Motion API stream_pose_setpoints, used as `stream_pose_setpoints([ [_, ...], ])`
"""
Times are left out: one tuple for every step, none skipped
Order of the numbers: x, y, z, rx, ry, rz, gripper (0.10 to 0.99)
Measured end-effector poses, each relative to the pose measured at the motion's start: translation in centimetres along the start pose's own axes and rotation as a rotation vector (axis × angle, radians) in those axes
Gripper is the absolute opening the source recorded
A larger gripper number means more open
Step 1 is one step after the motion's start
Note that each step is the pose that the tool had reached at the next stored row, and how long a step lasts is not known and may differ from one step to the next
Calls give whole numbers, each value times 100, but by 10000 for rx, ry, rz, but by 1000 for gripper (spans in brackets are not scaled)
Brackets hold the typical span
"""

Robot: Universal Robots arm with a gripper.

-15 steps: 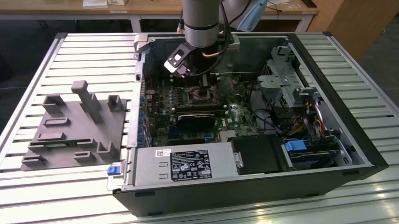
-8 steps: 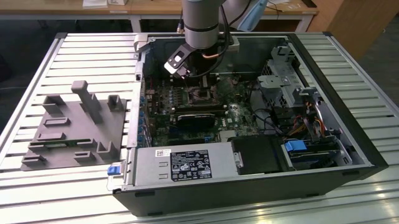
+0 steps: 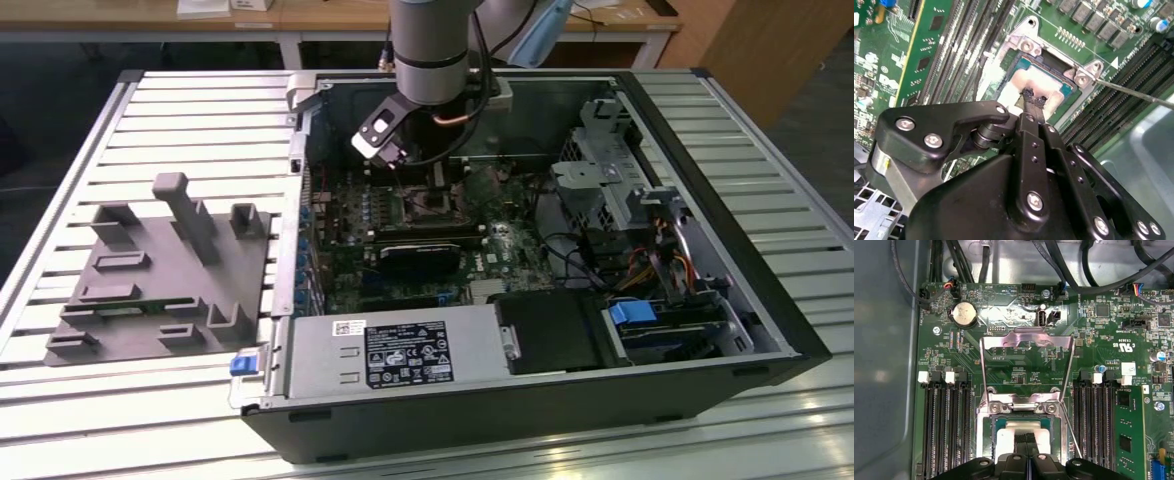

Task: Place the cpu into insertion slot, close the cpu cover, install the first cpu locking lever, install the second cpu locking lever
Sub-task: 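Place the cpu into insertion slot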

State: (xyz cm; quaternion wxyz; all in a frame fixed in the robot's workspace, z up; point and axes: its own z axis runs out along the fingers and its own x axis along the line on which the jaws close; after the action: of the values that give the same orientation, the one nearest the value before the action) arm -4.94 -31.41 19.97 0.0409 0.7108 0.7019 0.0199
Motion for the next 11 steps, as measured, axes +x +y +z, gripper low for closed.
stream_pose_setpoints([
  [-1,1,-17,5,-5,-1,106],
  [-3,2,-38,10,-14,-2,106],
  [-4,4,-58,9,-13,-1,106],
  [-5,5,-81,10,-13,-2,106],
  [-5,8,-105,10,-15,-2,106],
  [-6,10,-131,10,-15,-1,106],
  [-7,12,-157,10,-15,-1,106],
  [-8,14,-185,9,-14,-2,106],
  [-9,17,-212,9,-15,-2,106],
  [-10,19,-239,8,-16,-2,106],
  [-10,22,-266,5,-15,-3,106],
])
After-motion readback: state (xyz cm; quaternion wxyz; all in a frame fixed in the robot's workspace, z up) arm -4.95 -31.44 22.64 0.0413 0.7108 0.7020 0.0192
